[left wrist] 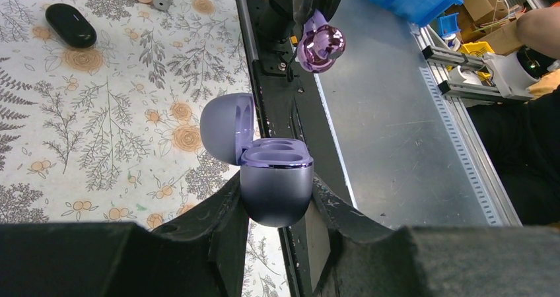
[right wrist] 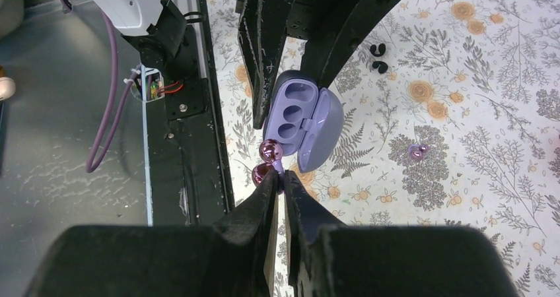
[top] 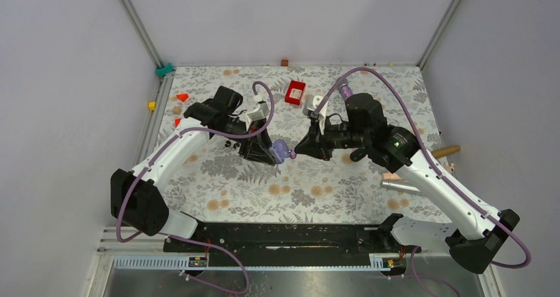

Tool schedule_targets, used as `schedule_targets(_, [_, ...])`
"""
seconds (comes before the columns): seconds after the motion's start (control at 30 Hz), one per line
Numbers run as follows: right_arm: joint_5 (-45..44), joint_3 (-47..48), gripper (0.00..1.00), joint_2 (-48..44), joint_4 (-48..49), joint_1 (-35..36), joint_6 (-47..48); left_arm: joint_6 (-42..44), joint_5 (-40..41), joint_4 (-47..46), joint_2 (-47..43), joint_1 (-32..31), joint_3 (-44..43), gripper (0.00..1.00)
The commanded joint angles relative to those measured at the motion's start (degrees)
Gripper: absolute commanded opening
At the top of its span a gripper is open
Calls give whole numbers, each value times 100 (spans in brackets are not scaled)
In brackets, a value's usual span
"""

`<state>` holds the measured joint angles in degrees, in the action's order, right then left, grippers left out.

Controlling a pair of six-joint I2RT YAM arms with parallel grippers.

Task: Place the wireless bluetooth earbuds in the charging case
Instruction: Insert the right earbud into the right side groove of the charging case.

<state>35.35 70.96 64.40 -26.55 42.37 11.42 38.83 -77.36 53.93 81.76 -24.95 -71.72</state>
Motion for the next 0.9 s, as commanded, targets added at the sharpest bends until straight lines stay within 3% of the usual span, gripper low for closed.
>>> schedule_targets(0.0, [-107, -35, 12, 31, 413, 102, -82, -244, -172, -408, -112, -7, 16, 0])
schedule_targets(0.87, [-452, -161, 12, 290, 545, 287, -34, -409, -50, -609, -165, -1, 91, 0])
